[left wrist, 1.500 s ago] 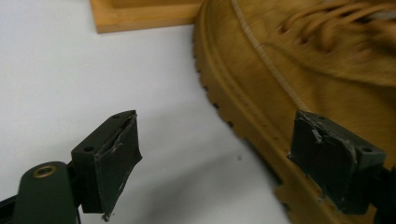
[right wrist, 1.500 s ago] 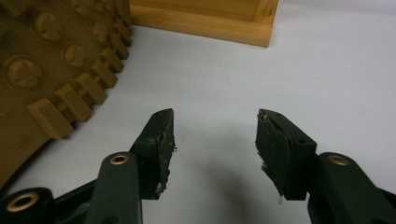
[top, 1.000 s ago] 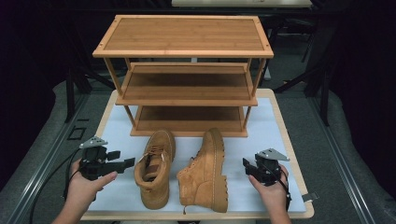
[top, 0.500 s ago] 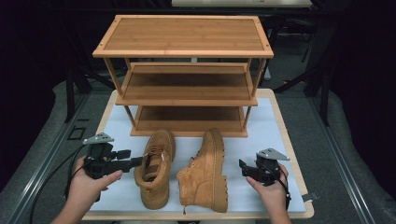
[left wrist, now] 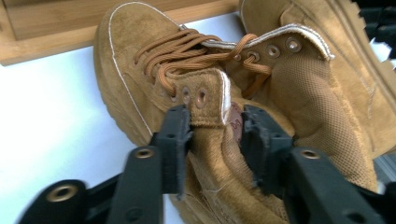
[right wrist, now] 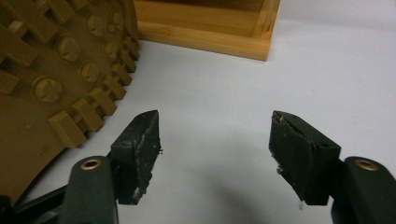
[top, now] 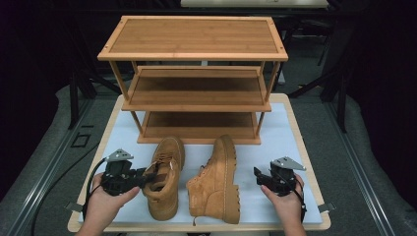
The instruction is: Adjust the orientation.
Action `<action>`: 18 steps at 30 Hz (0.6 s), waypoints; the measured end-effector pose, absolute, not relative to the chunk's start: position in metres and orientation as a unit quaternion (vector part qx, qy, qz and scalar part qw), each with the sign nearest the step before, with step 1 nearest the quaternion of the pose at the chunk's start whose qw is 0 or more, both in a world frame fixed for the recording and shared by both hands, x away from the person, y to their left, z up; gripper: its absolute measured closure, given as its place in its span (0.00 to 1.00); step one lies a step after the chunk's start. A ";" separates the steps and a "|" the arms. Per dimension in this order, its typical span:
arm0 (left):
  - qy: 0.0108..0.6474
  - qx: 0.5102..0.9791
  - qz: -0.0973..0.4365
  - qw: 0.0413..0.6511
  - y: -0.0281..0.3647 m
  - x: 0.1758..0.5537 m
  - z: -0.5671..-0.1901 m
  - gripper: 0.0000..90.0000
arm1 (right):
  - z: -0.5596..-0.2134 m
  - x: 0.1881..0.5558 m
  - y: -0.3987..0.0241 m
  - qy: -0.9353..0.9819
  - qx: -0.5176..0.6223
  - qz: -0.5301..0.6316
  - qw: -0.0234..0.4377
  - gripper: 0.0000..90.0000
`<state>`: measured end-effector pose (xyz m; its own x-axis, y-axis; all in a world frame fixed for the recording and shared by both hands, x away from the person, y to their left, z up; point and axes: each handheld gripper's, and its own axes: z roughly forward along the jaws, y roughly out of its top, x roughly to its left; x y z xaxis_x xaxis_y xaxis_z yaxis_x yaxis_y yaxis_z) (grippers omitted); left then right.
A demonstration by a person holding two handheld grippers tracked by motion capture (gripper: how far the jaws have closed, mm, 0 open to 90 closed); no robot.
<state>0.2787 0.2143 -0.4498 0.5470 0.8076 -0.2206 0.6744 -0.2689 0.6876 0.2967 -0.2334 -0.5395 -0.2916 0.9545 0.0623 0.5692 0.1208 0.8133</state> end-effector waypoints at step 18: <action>0.470 0.832 0.078 0.285 0.242 0.327 -0.426 0.77 | -0.542 0.297 -0.239 0.694 0.553 0.391 0.242 0.41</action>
<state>0.3267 0.2422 -0.4263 0.5468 0.8258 -0.1383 0.7367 -0.3960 0.5482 0.2974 -0.2388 -0.5422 -0.2704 0.9579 0.0962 0.5791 0.0820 0.8111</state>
